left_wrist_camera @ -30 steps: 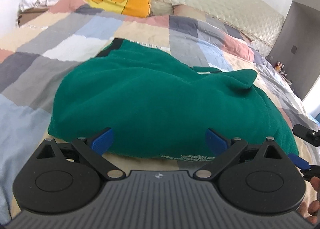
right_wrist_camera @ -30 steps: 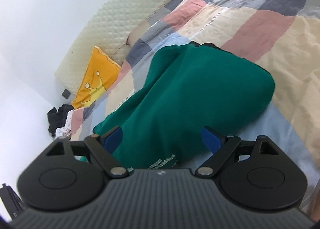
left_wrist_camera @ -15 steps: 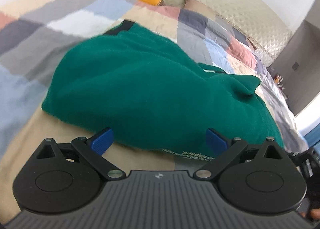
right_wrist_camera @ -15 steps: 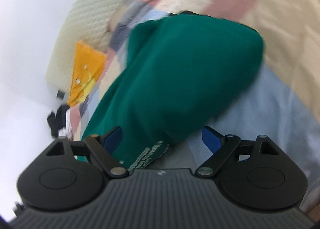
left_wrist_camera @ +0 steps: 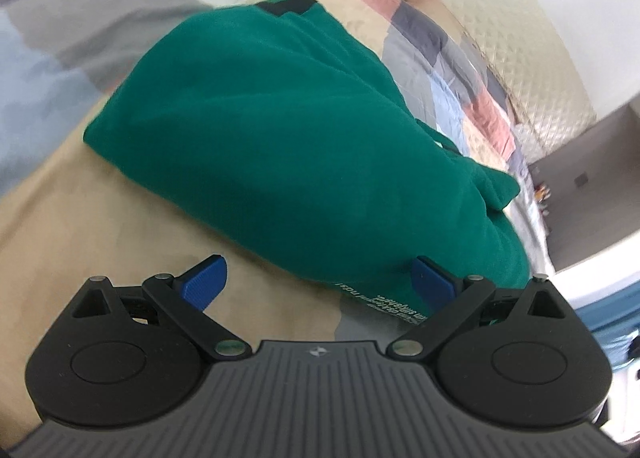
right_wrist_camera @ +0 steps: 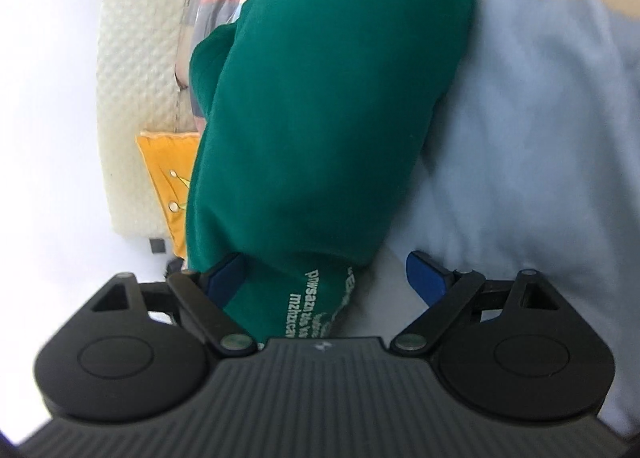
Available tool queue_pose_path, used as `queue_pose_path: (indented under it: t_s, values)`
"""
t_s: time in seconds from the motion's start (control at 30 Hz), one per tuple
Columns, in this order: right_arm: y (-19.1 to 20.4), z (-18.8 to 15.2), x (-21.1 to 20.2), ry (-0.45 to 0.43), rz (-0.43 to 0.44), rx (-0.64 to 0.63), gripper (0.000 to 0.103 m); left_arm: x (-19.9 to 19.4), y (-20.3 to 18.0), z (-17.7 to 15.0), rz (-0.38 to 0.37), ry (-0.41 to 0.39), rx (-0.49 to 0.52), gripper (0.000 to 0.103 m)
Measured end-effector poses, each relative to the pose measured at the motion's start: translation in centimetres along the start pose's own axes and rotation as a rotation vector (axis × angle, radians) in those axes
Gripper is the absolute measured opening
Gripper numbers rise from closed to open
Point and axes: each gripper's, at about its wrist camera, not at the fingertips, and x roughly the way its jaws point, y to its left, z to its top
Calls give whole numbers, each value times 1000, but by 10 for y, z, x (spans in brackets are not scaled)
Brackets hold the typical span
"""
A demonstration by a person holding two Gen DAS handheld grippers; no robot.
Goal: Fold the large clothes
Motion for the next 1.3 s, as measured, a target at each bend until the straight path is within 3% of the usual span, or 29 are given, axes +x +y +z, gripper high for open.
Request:
queue_pose_path:
  t_s: [0.17, 0.33, 0.43, 0.7, 0.9, 1.0, 1.3]
  values:
    - [-1, -4, -1, -12, 20, 26, 90, 9, 17, 4, -112, 48, -153, 100]
    - [13, -3, -2, -9, 165, -17, 92, 13, 25, 7, -191, 51, -249, 100]
    - [20, -3, 4, -15, 126, -53, 92, 14, 25, 9, -203, 29, -256, 100]
    - [8, 4, 20, -78, 65, 64, 99, 11, 41, 8, -290, 13, -369, 100]
    - [3, 3, 10, -102, 122, 108, 99, 7, 60, 8, -267, -49, -490, 100]
    - [-2, 1, -5, -110, 142, 108, 99, 15, 68, 10, -219, -33, -541, 100]
    - [-3, 1, -17, -120, 119, 75, 99, 28, 68, 20, -233, -29, -582, 97]
